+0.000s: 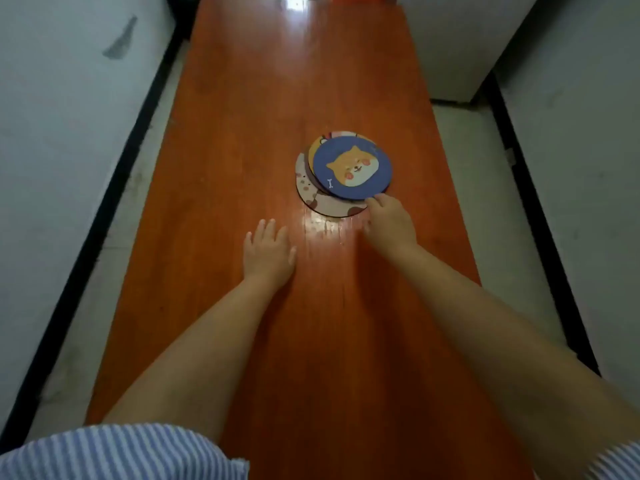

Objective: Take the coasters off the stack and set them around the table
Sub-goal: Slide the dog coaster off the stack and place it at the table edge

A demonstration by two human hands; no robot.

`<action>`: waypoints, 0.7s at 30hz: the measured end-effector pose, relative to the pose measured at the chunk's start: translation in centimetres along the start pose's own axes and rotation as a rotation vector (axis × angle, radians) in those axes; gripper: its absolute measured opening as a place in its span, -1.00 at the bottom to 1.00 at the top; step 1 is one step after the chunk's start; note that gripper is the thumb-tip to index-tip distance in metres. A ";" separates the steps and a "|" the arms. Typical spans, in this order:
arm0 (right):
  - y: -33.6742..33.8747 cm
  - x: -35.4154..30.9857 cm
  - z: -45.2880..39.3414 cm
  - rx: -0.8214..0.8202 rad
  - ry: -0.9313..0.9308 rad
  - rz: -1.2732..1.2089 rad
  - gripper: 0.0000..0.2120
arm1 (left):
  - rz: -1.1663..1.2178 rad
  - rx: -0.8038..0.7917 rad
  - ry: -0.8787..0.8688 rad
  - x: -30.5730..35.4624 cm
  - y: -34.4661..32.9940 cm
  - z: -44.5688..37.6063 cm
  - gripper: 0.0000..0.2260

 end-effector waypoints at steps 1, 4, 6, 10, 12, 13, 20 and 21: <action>-0.8 0.0 -0.9 -0.016 0.013 0.022 -0.67 | -0.012 -0.024 0.007 -0.2 -0.7 -0.3 -0.52; -2.5 0.2 -3.3 -0.027 0.066 0.023 -0.57 | -0.006 -0.004 -0.010 -0.6 -2.2 -0.3 -0.49; -3.0 0.5 -4.8 -0.003 0.096 0.049 -0.62 | -0.002 0.025 -0.022 -0.7 -2.6 -0.1 -0.49; -2.6 0.6 -6.4 0.021 0.198 0.055 -0.79 | -0.002 0.057 -0.026 -0.8 -2.4 -0.3 -0.49; -2.6 0.9 -7.0 -0.016 0.240 0.047 -0.80 | 0.008 0.082 -0.030 -0.7 -2.0 -0.3 -0.49; -2.5 1.1 -7.2 -0.038 0.258 0.068 -0.78 | 0.008 0.089 -0.031 -0.7 -2.0 -0.2 -0.50; 0.4 0.0 -5.5 0.002 0.317 0.151 -0.78 | 0.045 0.104 -0.030 -0.4 -1.3 -0.2 -0.53; 0.6 -0.7 -4.3 -0.005 0.334 0.134 -0.79 | 0.077 0.107 -0.023 -0.4 -1.0 0.0 -0.55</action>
Point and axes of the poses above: each hand's wrist, its own z-axis away from the middle knuckle, its own y-axis out of the back of the hand, x = y × z, the point moved 10 cm from there along -z, towards the middle knuckle, and after that the axes turned 10 degrees about x, right-handed, at the moved point
